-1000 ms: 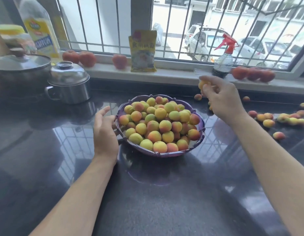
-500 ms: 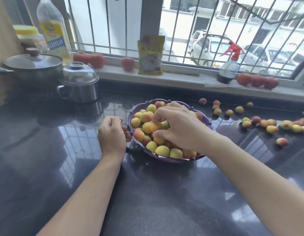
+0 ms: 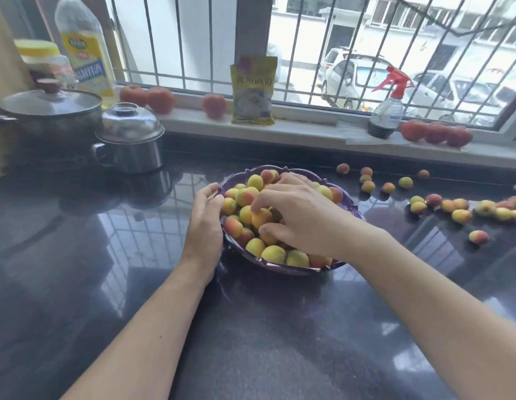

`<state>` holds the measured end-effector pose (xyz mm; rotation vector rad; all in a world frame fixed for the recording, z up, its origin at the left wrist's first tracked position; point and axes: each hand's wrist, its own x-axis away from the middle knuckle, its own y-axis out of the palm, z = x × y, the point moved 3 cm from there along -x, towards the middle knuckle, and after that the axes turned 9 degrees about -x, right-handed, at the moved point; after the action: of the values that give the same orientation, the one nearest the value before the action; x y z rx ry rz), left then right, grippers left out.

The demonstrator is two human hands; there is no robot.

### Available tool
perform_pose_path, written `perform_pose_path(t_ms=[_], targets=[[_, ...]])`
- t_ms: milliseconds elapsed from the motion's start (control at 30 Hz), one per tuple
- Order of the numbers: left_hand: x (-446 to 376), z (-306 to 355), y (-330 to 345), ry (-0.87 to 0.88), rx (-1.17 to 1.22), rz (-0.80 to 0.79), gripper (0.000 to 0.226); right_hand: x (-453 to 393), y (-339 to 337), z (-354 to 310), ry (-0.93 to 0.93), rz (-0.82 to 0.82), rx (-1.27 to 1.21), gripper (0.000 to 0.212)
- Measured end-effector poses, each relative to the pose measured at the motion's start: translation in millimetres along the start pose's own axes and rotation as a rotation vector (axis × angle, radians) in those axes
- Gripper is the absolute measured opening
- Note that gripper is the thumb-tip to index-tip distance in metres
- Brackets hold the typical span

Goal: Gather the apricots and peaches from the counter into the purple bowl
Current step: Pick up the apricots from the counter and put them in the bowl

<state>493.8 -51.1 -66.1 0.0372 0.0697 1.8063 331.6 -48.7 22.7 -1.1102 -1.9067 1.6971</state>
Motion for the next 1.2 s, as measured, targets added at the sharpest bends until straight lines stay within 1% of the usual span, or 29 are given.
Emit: perform_pose_path(t_ms=[67,100,167,233,267,300,333,367,400,467,500,600,700,833,900,967,1067,1200], targets=[[-0.8,-1.5,-0.5,-0.018,0.025,-0.012,0.039,4.1,-8.4,4.7,0.004,0.099,-0.125,0.034],[-1.0,-2.0,-0.8,-0.024,0.032,-0.013,0.043,7.6,-16.6,8.6,0.025,0.192,-0.211,0.034],[-1.4,-2.2,-0.8,-0.027,0.042,-0.016,0.048,18.5,-33.9,27.4,0.095,0.435,-0.319,0.028],[-2.3,-4.9,0.1,-0.006,0.045,-0.014,0.049,34.1,-41.0,64.1,0.221,0.669,-0.344,0.020],[-2.5,-5.7,0.9,0.012,0.044,-0.007,0.048,42.7,-38.2,88.5,0.311,0.757,-0.348,0.018],[-3.3,-5.9,1.4,0.033,0.039,0.010,0.046,51.7,-31.2,113.9,0.421,0.808,-0.343,0.019],[-4.9,-5.7,1.9,0.050,0.039,0.031,0.042,61.1,-19.8,139.5,0.543,0.811,-0.312,0.022],[-6.6,-5.3,1.9,0.058,0.053,0.049,0.041,69.7,-5.5,162.9,0.649,0.755,-0.257,0.026],[-8.1,-4.7,1.4,0.066,0.071,0.067,0.040,75.7,9.9,181.4,0.720,0.652,-0.185,0.030],[-11.2,-3.4,0.0,0.076,0.124,0.105,0.042,78.1,35.5,206.8,0.738,0.443,-0.051,0.037],[-12.9,-4.1,0.1,0.075,0.154,0.114,0.043,73.8,40.1,214.2,0.726,0.405,-0.023,0.040],[-12.6,-7.6,5.3,0.046,0.219,0.079,0.039,52.3,36.7,229.5,0.738,0.396,-0.005,0.046],[-14.3,-10.3,8.4,0.009,0.245,0.036,0.034,35.5,32.8,245.2,0.811,0.386,0.006,0.049],[-21.0,-14.9,6.0,-0.013,0.229,0.014,0.039,25.8,35.4,261.9,0.882,0.348,0.027,0.041],[-21.9,-18.0,4.5,-0.016,0.215,0.012,0.046,23.7,35.8,262.9,0.904,0.374,0.034,0.032],[-22.2,-20.2,3.2,-0.017,0.216,0.019,0.046,24.2,35.9,262.8,0.903,0.408,0.054,0.025],[-22.9,-20.8,2.7,-0.015,0.230,0.017,0.044,27.3,36.2,263.5,0.859,0.460,0.058,0.025],[-21.5,-17.7,2.4,-0.009,0.220,0.018,0.050,31.3,34.7,259.3,0.829,0.541,0.026,0.028]])
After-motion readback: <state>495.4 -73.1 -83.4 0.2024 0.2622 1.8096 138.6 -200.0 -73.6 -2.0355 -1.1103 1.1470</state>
